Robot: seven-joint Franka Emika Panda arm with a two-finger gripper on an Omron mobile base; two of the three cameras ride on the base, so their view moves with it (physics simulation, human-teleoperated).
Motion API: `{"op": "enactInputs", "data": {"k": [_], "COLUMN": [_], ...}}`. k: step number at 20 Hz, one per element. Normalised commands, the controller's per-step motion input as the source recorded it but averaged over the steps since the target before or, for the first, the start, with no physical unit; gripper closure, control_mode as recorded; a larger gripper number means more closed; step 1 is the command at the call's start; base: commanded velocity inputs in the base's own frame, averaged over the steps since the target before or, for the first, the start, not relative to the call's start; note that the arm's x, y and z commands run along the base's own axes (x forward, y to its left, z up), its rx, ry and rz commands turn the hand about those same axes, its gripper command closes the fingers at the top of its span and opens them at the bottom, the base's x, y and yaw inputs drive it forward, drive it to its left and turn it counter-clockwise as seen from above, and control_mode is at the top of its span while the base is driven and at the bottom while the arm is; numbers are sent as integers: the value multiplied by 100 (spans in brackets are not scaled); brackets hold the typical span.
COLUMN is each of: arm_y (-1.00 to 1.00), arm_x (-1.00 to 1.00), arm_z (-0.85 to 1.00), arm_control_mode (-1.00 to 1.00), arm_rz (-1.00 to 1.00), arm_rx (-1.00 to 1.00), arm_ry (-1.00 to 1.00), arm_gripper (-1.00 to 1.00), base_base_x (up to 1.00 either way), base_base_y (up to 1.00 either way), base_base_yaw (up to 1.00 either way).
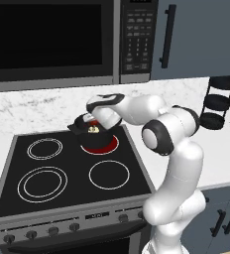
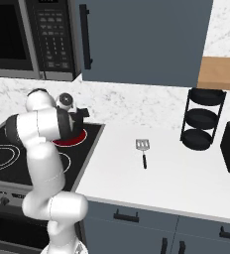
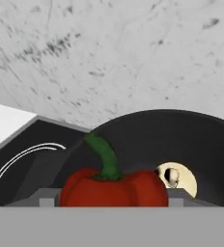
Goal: Put the mushroom and bell pepper in the pot. Retrieve the spatula and lightly stir the vegetables in the pot.
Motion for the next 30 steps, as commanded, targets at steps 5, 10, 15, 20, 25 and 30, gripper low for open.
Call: {"op": "enactInputs", "data": {"k": [5,10,15,20,25,30], "arm_y": [0,2,8,0,0,-9], "arm_x": [39,27,23,10,0,-28], "arm_z": [-36,-23,-10,0,18,74], "arm_control_mode": [-100,-100,-100,-100,-100,-100], "arm_rz": [-3,-2,-3,-3,-3,-2], "arm_rx": [-3,-2,-1,0,0,0], "arm_ry": [0,0,1,0,0,-4], "arm_gripper": [100,100,-100,-100,-100,-100], "base_base_x": [0,0,0,0,0,0], "base_base_y": [0,0,0,0,0,0], "base_base_yaw": [0,0,0,0,0,0]}}
